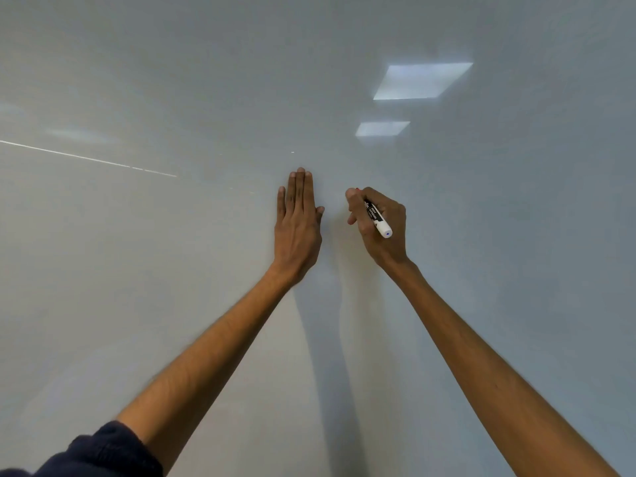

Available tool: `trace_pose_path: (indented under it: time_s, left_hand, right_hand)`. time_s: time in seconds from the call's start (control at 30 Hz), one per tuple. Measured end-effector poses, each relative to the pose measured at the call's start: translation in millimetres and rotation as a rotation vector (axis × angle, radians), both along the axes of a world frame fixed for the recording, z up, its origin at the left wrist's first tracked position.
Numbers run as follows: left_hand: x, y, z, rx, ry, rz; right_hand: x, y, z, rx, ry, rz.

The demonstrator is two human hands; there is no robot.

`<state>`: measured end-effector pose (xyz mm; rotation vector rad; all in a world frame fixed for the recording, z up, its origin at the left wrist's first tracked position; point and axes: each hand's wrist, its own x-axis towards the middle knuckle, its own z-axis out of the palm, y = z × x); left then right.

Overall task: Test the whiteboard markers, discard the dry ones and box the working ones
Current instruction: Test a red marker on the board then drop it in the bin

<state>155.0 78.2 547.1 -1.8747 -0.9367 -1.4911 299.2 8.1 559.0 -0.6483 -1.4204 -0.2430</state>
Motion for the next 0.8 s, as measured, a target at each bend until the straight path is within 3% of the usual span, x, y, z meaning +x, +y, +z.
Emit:
trace_pose_path:
  time_s: [0.17, 0.57, 0.8]
  left_hand:
    - [5.8, 9.7, -5.0, 0.074, -0.043, 0.01]
    - [6.3, 16.7, -6.0, 0.141, -0.023, 0.083]
    - [7.2, 17.7, -7.2, 0.148, -0.033, 0.096]
  right_hand:
    - [-2.5, 18.5, 5.3, -0.025, 0.191, 0.065]
    - [-5.7, 32.0, -5.4, 0.066, 0.134, -0.004]
    - [-7.0, 24.8, -36.1, -0.001, 0.248, 0.047]
